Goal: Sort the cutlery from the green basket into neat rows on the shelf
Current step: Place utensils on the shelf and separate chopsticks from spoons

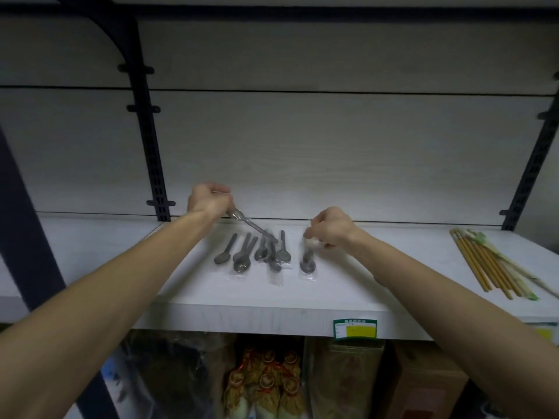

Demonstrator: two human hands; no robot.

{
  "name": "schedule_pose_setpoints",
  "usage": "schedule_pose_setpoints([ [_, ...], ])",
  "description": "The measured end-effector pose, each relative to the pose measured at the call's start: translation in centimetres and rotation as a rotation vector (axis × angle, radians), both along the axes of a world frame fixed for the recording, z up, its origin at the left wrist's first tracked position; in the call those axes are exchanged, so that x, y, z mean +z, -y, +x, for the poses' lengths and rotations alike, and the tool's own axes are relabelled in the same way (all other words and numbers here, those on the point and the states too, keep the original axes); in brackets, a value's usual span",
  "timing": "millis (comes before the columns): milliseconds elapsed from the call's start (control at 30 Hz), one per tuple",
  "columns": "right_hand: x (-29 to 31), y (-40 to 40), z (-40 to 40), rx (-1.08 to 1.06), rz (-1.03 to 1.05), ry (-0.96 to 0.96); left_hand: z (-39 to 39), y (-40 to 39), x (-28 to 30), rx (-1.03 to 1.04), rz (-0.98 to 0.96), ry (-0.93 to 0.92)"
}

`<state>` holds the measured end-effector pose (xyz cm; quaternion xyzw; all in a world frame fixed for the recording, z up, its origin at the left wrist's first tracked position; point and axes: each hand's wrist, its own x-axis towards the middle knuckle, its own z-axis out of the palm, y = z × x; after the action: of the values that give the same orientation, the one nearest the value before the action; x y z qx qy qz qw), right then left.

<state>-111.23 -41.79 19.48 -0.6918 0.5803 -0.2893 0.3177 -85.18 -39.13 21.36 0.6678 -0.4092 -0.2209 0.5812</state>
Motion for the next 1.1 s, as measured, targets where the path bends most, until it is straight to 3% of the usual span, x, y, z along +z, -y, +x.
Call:
schedule_pose_setpoints([
  [67, -0.3, -0.5, 0.3, -0.026, -0.042, -0.197, 0.5, -1.2, -0.7, -0.052, 0.086, 0.239],
  [133, -0.4, -1.0, 0.7, -0.007, -0.01, -0.24, 0.9, -2.2, -1.2, -0.107, 0.135, 0.397],
  [400, -0.1, -1.9, 2.6, 0.062, 0.124, 0.021, 1.7, -4.2, -2.5, -0.184, 0.309, 1.031],
  [500, -0.2, -2.0, 2.6, 0.062, 0.124, 0.059, 1.7, -4.4, -2.8, -0.165, 0.276, 1.078],
  [733, -1.4, -2.4, 3.2, -0.004, 0.02, 0.054, 1.0, -3.8, -3.9, -0.257, 0.284, 1.031],
  [867, -1.9, -3.5, 3.8, -0.021, -0.09, 0.034, 0.1, -4.9, -4.0, -0.205, 0.231, 0.989],
  [1000, -1.7, -5.3, 4.7, -0.045, -0.371, -0.175, 0.0, -8.5, -3.4, -0.009, 0.074, 1.11],
  [1100, -1.4, -7.3, 7.2, 0.06, -0.595, -0.146, 1.3, -12.4, -3.7, 0.101, -0.095, 1.243],
])
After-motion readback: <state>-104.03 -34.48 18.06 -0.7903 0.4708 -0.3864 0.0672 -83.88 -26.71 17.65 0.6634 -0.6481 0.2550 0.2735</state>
